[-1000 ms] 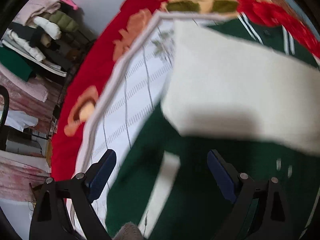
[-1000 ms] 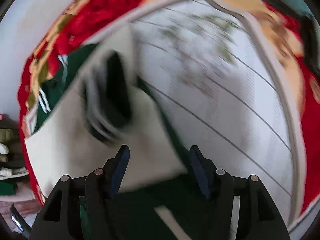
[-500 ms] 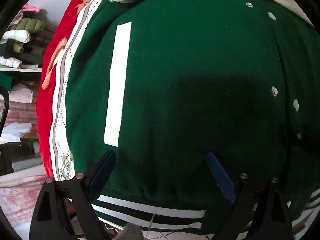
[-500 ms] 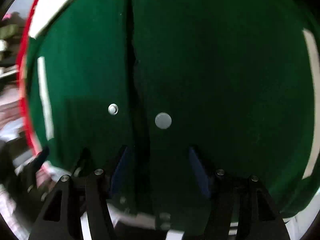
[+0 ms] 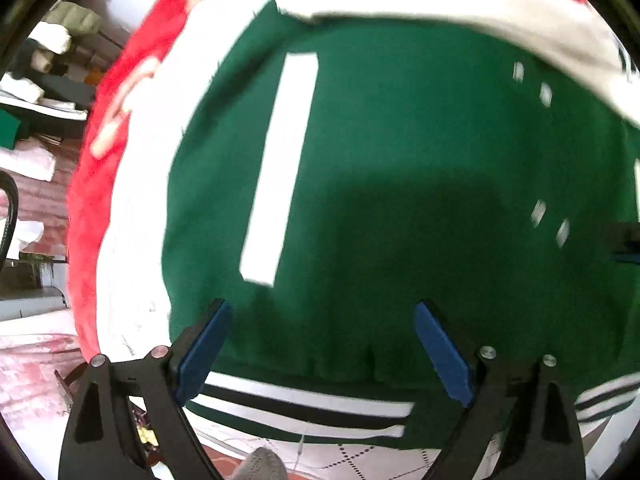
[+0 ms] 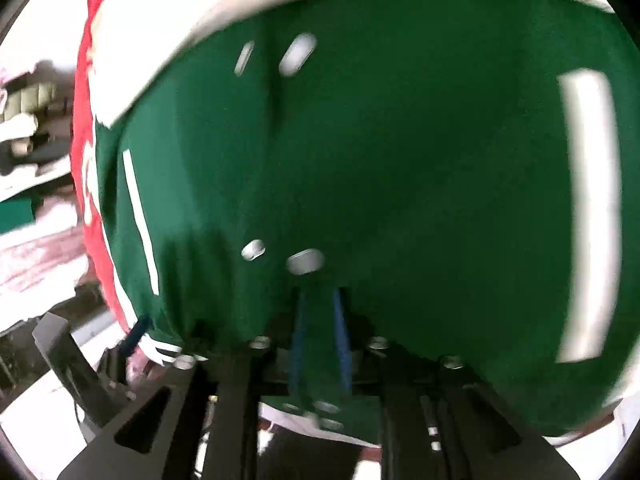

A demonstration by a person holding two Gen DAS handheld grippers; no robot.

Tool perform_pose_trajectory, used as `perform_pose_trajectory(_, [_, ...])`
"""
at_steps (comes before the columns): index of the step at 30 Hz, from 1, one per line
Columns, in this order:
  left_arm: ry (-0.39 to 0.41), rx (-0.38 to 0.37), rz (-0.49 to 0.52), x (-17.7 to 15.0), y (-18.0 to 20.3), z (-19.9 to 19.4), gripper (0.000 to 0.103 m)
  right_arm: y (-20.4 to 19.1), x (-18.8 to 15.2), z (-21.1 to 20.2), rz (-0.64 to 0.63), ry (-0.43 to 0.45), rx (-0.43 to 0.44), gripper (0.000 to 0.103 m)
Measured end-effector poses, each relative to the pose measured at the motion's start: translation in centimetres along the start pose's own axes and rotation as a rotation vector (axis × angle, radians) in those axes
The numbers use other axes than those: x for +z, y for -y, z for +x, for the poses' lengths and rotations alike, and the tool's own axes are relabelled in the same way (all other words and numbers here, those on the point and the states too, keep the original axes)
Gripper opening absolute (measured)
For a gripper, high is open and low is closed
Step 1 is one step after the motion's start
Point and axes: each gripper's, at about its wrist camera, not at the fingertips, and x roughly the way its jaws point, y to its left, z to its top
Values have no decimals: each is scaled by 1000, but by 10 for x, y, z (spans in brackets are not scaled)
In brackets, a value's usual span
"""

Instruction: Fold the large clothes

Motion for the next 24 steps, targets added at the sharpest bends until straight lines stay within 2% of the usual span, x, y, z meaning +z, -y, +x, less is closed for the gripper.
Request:
perform_pose_trajectory(1, [21, -5, 0, 7, 4, -7, 93, 16, 2, -29, -4, 62, -26, 54])
perform_pose_trajectory(2, [39, -10, 5, 14, 9, -13, 93, 31, 2, -48, -7, 107, -52, 72])
perform_pose_trajectory(3, [63, -17, 13, 25, 23, -20, 93, 45, 5, -67, -12, 168, -95, 76])
perform_pose_trajectory(5, [96, -35, 13, 41, 41, -26, 93, 80, 13, -105, -28, 274, -218, 76])
perform_pose_trajectory(7, [123, -49, 18, 58, 77, -26, 93, 108, 47, -128, -27, 307, -291, 76])
perform_pose_trajectory(9, [150, -27, 41, 73, 111, -21, 93, 143, 73, -138, -32, 333, -318, 75])
perform_pose_trajectory(10, [156, 4, 64, 81, 133, -14, 93, 155, 88, -135, -60, 315, -340, 75])
perform_pose_trajectory(13, [157, 79, 104, 96, 176, 8, 93, 172, 119, -121, -180, 256, -372, 70])
perform_pose_trajectory(14, [150, 102, 107, 98, 183, 15, 93, 175, 127, -117, -208, 256, -374, 58])
perform_pose_trajectory(15, [136, 134, 106, 105, 192, 22, 93, 179, 132, -116, -222, 261, -369, 34])
perform_pose_trajectory(16, [130, 147, 97, 106, 194, 27, 96, 185, 137, -114, -224, 273, -350, 29])
perform_pose_trajectory(17, [132, 148, 82, 107, 194, 27, 98, 194, 138, -118, -185, 296, -314, 28])
perform_pose_trajectory(19, [131, 132, 38, 106, 182, 27, 102, 227, 135, -133, -9, 379, -191, 28])
perform_pose_trajectory(21, [124, 130, 16, 105, 182, 24, 103, 259, 130, -135, 122, 396, -100, 25])
perform_pose_trajectory(22, [123, 131, 5, 106, 182, 25, 103, 269, 129, -132, 153, 384, -68, 25])
perform_pose_trajectory(24, [111, 154, 2, 105, 187, 17, 103, 269, 131, -135, 126, 368, -96, 26])
